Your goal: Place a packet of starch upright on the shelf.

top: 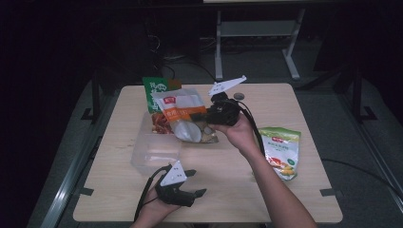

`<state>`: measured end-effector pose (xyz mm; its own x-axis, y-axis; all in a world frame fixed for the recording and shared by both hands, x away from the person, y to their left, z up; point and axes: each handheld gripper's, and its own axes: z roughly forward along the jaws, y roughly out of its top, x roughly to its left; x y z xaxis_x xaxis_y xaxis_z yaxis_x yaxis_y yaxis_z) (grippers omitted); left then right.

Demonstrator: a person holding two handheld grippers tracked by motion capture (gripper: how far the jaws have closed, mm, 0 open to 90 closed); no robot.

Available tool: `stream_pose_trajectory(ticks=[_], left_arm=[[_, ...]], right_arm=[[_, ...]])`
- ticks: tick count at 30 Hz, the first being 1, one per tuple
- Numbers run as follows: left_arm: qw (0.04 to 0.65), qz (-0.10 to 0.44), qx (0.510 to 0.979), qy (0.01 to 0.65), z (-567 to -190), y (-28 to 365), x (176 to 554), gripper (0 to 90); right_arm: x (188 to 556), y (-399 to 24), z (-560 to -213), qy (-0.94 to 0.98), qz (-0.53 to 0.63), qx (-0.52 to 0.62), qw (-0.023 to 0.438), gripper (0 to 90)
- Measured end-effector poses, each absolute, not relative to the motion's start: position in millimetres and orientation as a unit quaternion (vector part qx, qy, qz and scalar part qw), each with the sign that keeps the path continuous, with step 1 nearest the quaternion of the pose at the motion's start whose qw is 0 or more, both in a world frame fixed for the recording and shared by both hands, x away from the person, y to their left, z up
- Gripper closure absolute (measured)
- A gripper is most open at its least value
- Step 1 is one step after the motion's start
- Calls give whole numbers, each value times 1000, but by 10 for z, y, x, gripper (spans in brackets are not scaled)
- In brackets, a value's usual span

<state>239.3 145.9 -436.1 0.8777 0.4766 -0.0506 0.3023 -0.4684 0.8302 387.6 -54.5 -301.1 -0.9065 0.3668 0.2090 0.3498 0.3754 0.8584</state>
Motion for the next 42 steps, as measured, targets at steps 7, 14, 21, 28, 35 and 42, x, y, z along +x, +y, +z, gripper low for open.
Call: stream_pose_trajectory(ticks=[7, 14, 21, 28, 35, 42], left_arm=[[463, 94, 851, 229, -4362, 1468, 2388, 285], [460, 92, 854, 223, -4379, 1448, 2370, 285], [460, 93, 855, 221, -4386, 1449, 2326, 283], [458, 89, 855, 224, -4403, 1451, 2313, 278], [449, 91, 859, 229, -4423, 1560, 2275, 278], [440, 92, 863, 230, -4456, 1646, 2244, 276]], right_arm=[[3915, -430, -3037, 829, 518, 210, 1, 900], [3897, -313, -3007, 831, 520, 199, -5, 900], [3890, -140, -3026, 833, 522, 184, -13, 900], [3838, 144, -3100, 829, 533, 166, -36, 900], [3811, 367, -3198, 827, 538, 152, -54, 900], [3796, 645, -3388, 830, 535, 140, -76, 900]])
